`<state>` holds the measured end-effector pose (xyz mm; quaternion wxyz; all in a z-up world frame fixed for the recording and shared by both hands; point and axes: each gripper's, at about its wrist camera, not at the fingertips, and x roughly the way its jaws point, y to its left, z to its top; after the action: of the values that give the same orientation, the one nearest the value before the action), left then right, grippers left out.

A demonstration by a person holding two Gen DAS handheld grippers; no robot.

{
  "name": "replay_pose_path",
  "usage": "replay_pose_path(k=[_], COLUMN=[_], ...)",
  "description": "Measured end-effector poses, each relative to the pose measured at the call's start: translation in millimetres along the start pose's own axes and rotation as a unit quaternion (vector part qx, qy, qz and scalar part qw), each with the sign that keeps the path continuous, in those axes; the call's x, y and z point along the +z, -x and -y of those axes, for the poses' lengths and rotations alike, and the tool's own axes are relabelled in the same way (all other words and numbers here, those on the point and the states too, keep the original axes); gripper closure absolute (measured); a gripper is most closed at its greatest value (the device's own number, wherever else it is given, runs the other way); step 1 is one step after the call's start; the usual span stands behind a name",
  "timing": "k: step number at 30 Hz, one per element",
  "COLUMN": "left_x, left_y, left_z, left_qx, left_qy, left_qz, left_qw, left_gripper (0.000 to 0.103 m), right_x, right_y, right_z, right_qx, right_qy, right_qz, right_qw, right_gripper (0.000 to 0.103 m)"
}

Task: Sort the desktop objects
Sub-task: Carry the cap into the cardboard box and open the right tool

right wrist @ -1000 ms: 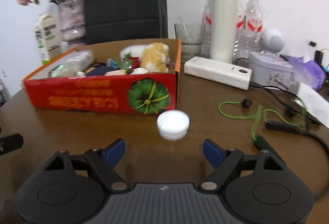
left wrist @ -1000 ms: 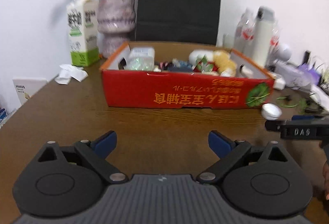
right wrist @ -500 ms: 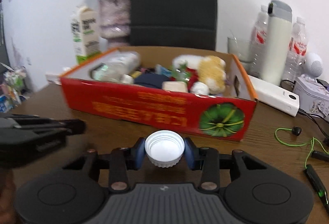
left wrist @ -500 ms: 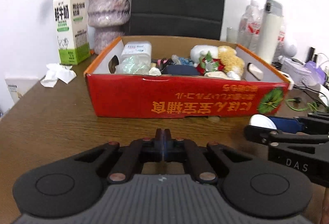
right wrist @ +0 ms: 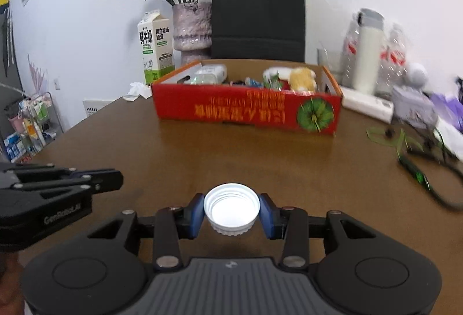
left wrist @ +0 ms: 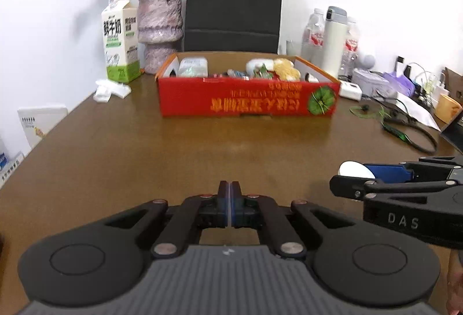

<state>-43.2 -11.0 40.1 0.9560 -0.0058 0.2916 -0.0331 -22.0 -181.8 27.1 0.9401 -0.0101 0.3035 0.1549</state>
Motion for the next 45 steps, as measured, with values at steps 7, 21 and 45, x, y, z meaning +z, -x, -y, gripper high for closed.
replay_pose_path(k=[7,21,45], left_x=[-28.1,-33.0,217.4], left_y=[39.4,80.0,-115.0], left_z=[10.9,12.8,-57.3], left_qx=[-0.015,-0.033,-0.095], left_qy=[-0.011,-0.004,0.057], left_qz=[0.004,0.036,-0.033], left_qw=[0.9998,0.9988,0.9933], left_gripper=[0.1,0.1,0.1], right_x=[-39.0,-36.1,198.2], right_y=[49.7,104.1,-60.5], right_z=[-4.1,-14.5,96.9], right_qx=[-0.013,-0.012,-0.001], right_qy=[-0.021,-0.023,-0.049], right_qz=[0.006,0.056,0.012], right_qw=[1.0,0.998,0.999], right_gripper=[0.064,0.064,0.064])
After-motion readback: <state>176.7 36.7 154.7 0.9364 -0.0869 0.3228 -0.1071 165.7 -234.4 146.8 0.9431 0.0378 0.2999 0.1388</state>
